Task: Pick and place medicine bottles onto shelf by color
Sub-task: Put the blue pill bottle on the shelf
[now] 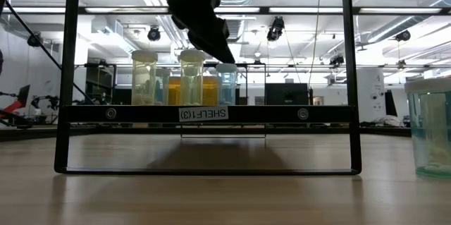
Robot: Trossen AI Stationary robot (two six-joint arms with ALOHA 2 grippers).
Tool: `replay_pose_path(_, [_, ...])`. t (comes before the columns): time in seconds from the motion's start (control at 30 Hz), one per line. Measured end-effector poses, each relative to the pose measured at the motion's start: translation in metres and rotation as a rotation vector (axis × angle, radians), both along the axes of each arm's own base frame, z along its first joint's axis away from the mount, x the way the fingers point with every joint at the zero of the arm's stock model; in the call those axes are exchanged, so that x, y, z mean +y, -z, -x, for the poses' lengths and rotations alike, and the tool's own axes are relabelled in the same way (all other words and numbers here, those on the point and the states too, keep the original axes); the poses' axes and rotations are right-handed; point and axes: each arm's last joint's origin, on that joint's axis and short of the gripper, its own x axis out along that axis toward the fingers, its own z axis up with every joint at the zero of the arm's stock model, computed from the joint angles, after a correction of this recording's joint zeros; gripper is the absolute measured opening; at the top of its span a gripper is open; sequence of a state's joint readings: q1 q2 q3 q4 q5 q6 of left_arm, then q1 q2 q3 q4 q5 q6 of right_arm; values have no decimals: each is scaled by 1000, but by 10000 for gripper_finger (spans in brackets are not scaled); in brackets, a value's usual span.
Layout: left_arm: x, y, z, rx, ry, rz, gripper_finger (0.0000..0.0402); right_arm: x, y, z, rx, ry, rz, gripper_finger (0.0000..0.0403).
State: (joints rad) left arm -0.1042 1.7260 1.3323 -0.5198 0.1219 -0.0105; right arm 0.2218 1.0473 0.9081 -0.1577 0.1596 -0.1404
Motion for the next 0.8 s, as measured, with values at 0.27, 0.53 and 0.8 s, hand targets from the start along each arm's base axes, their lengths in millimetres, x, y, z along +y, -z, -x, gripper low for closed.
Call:
replay_pose_path(0.27, [-1,2,1,-16,19,-11,238,0,1,0,4,5,-12,137])
replay_pose_path(0.53, [-1,8,0,-16,9,-36,242,0,1,0,4,5,-11,137])
replay_pose_path(0.8, [-3,13,-3,-14,17,-43,232,0,1,0,5,4,-8,137])
